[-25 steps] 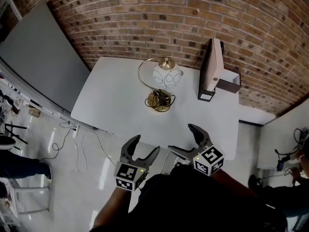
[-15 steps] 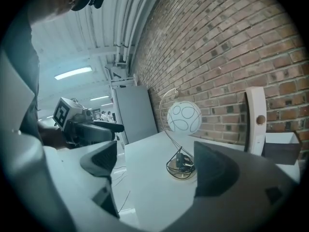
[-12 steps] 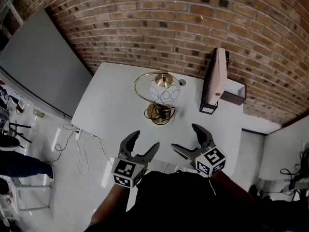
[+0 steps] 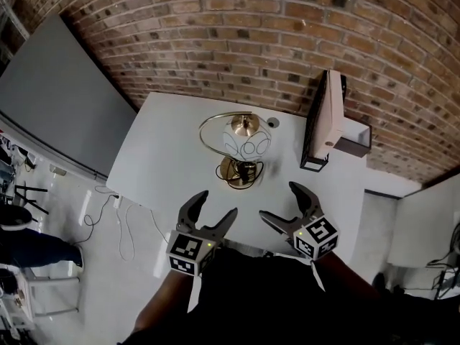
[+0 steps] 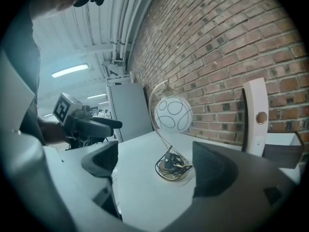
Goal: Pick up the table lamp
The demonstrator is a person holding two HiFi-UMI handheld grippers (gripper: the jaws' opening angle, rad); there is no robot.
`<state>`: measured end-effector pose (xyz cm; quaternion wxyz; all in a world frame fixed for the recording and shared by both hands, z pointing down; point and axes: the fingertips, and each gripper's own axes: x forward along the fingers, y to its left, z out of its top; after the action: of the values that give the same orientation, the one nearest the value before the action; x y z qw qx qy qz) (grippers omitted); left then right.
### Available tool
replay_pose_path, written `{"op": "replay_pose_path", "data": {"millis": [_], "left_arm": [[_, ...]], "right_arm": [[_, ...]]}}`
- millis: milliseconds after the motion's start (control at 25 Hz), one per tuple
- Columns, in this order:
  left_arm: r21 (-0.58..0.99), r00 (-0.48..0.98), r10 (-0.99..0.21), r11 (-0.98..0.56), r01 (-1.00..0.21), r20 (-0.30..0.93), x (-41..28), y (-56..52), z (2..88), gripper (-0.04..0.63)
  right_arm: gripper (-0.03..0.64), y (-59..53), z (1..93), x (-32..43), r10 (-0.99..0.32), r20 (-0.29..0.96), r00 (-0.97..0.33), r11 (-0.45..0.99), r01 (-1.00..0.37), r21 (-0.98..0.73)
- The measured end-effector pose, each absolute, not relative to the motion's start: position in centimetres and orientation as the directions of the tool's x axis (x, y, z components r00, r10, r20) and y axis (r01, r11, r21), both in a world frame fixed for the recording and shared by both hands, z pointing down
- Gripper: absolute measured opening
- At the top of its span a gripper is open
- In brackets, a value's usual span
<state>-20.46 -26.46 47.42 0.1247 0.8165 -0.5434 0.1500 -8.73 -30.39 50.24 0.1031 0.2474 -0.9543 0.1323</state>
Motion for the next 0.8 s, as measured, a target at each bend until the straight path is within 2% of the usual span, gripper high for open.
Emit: {"op": "replay_pose_path", "data": {"millis": [800], "left_arm": [[0.029,0.497,-0.780,-0.527,-0.849,0.381,-28.4,-33.3,47.3,0.347]], "right_arm": [[0.449,-34.0,51.8,-14.0,-0.593,0.324,-0.737,0.724,-0.664,-0.187]]}}
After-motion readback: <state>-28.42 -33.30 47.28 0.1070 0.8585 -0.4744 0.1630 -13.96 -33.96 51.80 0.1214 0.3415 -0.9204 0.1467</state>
